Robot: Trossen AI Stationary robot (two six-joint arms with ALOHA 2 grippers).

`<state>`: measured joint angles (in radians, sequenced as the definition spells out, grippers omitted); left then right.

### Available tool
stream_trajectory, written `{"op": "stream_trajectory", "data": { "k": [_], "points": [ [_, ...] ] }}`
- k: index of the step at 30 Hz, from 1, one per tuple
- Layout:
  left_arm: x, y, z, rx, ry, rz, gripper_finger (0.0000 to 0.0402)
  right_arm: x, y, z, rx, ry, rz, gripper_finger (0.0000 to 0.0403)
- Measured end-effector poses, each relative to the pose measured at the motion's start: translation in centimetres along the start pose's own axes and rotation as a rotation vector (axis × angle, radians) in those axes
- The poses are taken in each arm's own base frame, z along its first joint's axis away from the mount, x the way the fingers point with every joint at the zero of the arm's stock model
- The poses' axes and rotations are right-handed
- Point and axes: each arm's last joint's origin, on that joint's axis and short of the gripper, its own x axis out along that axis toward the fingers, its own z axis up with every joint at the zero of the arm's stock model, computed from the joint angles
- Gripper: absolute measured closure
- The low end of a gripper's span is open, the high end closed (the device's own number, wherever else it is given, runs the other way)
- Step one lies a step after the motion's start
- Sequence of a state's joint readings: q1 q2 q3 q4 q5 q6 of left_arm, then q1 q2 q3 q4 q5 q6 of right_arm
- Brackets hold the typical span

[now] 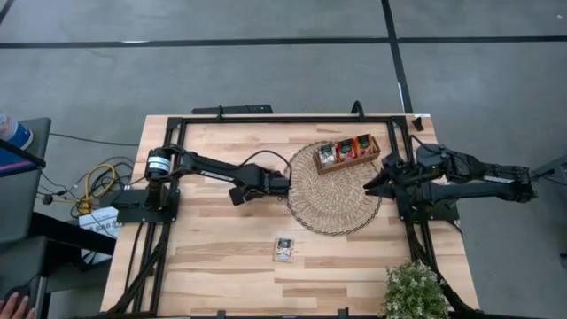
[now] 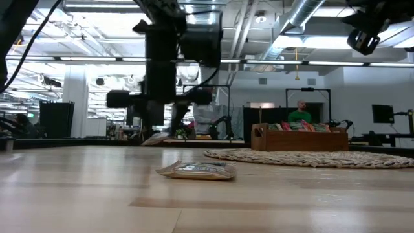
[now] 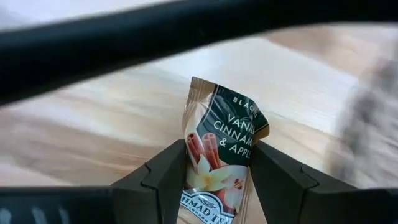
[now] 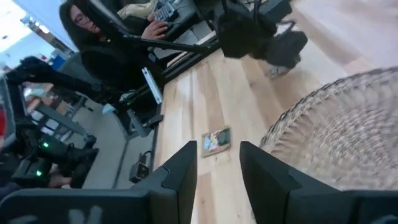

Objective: Pick & Place Tea
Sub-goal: Put the brown tea pack into the left compartment of the brown organizer

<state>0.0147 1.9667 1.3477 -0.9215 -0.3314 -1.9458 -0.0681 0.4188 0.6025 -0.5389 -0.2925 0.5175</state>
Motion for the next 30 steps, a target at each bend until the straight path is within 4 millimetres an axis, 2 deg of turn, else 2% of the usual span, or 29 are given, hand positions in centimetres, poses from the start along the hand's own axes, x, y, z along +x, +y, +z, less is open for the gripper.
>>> {"op": "stream_trajectory", "data": {
  "k": [5, 11, 16, 21, 25, 30],
  "points": [
    [-2.7, -2.0, -0.3, 0.186, -0.045, -0.126, 0.0237, 0.5, -0.2, 0.0, 0.113, 0.069, 0.052, 0.029],
    [-7.6, -4.6, -1.2, 0.437, -0.158, -0.335, 0.0237, 1.9, -1.2, 0.6, 0.197, 0.14, 0.067, 0.029],
    [-12.3, -6.4, -2.0, 0.637, -0.234, -0.534, 0.0237, 3.4, -2.8, 2.3, 0.23, 0.123, 0.122, 0.029],
    [-16.0, -7.3, -2.8, 0.811, -0.28, -0.697, 0.0237, 4.8, -4.9, 4.6, 0.252, 0.077, 0.232, 0.029],
    [-17.5, -7.3, -3.4, 0.907, -0.263, -0.767, 0.0237, 5.7, -6.7, 5.7, 0.262, 0.064, 0.293, 0.0283],
    [-17.9, -6.9, -4.1, 0.951, -0.22, -0.793, 0.0237, 6.5, -8.5, 6.4, 0.287, 0.072, 0.334, 0.0242]
  ]
}}
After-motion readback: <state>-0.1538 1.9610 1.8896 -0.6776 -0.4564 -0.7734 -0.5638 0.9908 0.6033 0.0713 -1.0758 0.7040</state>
